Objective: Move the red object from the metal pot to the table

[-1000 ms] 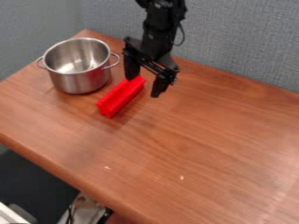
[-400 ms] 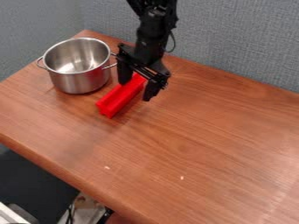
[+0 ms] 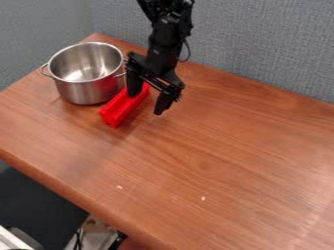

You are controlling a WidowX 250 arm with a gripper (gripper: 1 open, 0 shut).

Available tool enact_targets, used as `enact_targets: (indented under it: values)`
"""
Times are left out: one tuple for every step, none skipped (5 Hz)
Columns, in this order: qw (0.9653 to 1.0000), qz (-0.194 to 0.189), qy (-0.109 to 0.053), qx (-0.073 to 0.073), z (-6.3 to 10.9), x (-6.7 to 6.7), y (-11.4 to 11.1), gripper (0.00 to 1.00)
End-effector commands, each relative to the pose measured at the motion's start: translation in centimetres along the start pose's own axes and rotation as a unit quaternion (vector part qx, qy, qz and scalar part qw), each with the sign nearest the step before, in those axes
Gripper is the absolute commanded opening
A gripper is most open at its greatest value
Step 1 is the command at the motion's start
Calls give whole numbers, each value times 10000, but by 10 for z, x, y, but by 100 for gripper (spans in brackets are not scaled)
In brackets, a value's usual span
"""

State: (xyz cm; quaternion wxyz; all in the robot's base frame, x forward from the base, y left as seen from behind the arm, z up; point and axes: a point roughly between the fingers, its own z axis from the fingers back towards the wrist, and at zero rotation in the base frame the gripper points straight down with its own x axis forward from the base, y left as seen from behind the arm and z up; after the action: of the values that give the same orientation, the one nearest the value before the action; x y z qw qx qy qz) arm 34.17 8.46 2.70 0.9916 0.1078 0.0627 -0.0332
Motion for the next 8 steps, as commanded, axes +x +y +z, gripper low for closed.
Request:
enact_targets:
  values:
    - [9998,118,-141,122,7,2,18,100]
    - [9998,134,-102,121,3,3,21,0]
    - [9998,136,-78,115,0,3,22,0]
    - [9995,167,-211,138,12,2,28,0]
    - [9990,207,-352,171,26,2,33,0]
    - [9981,269,-505,225,41,1,40,0]
    - [9974,275,-631,233,54,-1,46,0]
    - [9966,296,-739,219,66,-4,51,0]
